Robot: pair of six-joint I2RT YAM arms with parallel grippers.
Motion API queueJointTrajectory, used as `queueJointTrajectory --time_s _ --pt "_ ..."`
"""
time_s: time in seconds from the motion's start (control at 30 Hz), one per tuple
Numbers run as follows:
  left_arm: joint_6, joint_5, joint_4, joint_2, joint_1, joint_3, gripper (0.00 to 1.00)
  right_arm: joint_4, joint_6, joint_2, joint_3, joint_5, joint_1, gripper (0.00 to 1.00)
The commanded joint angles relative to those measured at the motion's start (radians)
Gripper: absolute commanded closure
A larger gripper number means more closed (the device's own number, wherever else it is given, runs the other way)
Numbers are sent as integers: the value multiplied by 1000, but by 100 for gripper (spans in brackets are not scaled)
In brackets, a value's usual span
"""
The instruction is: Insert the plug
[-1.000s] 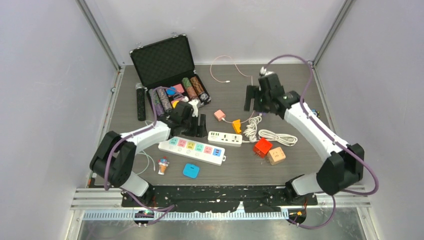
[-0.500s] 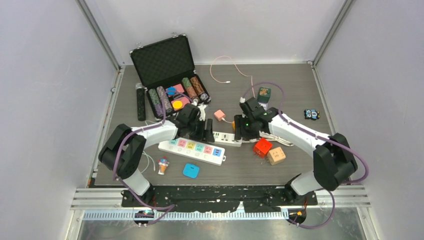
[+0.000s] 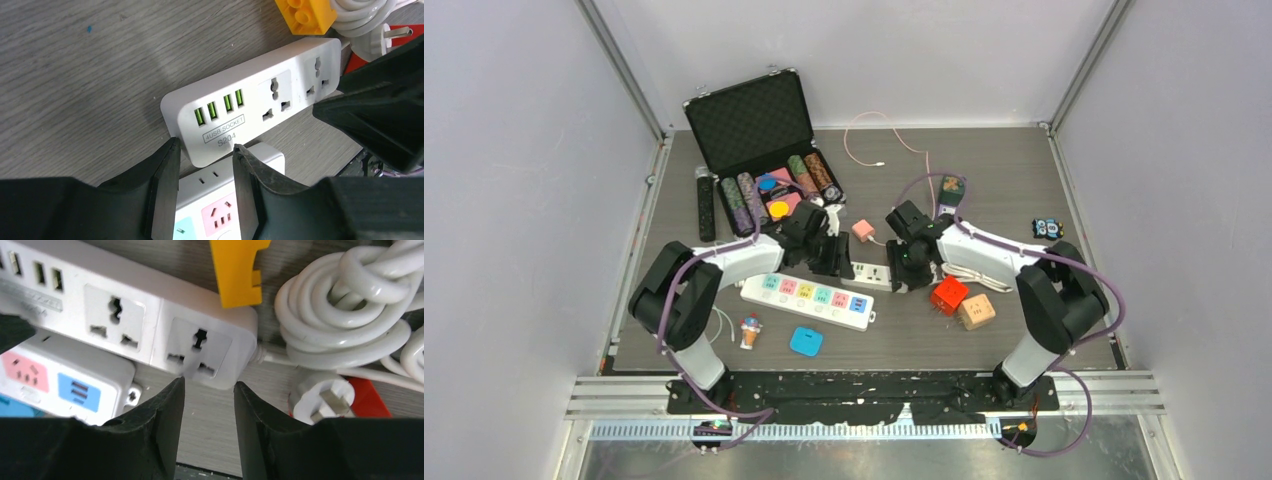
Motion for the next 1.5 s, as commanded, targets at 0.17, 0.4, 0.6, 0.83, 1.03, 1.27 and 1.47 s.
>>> queueJointTrajectory --time_s 0.17,0.4,0.6,0.83,1.03,1.27,1.47 --pt "44 80 1 53 -12 72 59 -31 -34 78 90 200 -58 55" --pt "51 98 -22 104 -29 135 60 57 -196 112 157 233 -122 55" --pt "76 60 -48 52 -28 164 60 -17 -215 21 208 145 -126 46" --pt "90 -27 -60 -77 -10 162 52 -281 -14 -210 170 233 -129 14" --pt "49 -77 -61 0 21 267 34 -355 218 -258 35 344 -135 2" --pt "-43 -154 -56 173 21 390 32 -324 319 -262 -25 276 -168 1" --pt "-125 -100 56 258 20 368 33 -212 373 -251 -110 202 -196 2"
